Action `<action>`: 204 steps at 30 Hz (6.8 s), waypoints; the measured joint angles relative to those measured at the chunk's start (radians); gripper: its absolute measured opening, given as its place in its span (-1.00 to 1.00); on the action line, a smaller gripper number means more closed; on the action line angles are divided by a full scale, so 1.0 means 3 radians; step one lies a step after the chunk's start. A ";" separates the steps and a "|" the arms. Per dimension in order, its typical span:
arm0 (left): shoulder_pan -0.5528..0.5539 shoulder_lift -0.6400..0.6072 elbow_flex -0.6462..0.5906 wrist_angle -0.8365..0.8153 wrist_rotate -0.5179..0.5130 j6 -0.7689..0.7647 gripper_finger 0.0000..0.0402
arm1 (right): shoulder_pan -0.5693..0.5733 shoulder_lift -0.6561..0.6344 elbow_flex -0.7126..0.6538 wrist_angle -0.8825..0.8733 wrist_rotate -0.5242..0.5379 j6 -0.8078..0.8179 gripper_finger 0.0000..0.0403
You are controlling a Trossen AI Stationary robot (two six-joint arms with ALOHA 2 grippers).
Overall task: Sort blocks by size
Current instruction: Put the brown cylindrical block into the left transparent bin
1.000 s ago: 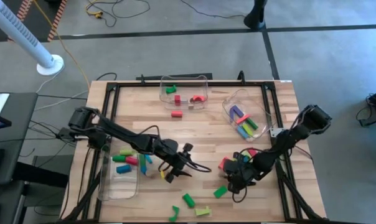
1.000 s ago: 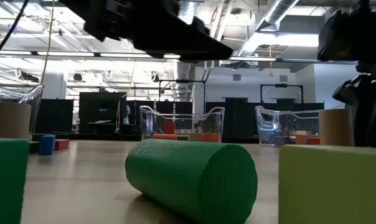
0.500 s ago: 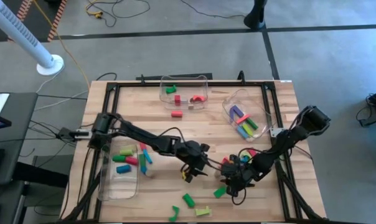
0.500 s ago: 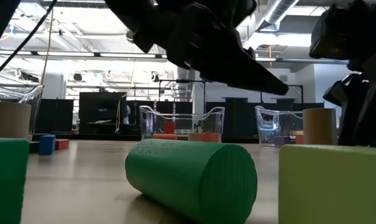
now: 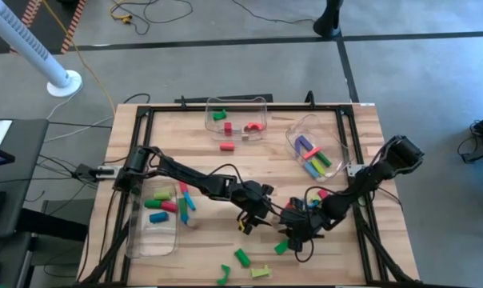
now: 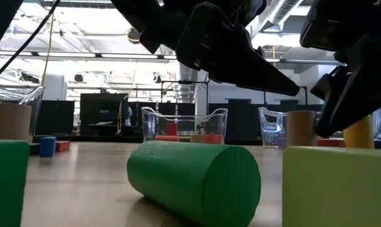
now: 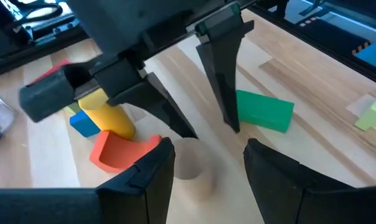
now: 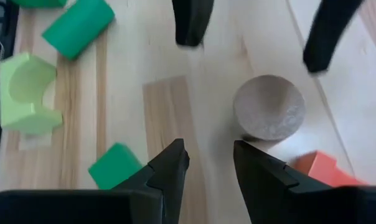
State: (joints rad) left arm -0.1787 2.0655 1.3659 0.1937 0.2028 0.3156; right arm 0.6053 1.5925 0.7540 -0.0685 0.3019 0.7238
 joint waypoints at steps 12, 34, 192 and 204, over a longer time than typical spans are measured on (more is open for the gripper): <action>-0.0001 0.0110 -0.0019 -0.0025 -0.0128 -0.0009 -0.08 | -0.0042 0.0000 0.0000 0.0172 0.0008 -0.0052 -0.19; -0.0062 0.0193 0.0163 0.0068 -0.0239 0.0067 -0.08 | 0.0088 0.0000 0.0000 0.0211 0.0041 -0.0085 -0.19; -0.1711 -0.2484 0.0959 -0.5676 -0.1920 -0.2769 -0.35 | -0.0290 -0.0011 0.0201 0.0097 0.0506 -0.0960 -0.19; -0.2127 -0.2486 -0.0188 -0.5435 -0.1980 -0.3458 -0.35 | -0.0303 -0.0011 0.0201 0.0160 0.0487 -0.0971 -0.19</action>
State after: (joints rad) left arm -0.8168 1.3197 1.3095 -1.4367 -0.3912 -0.7219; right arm 0.5144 1.5890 0.8143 -0.0204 0.4480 0.4324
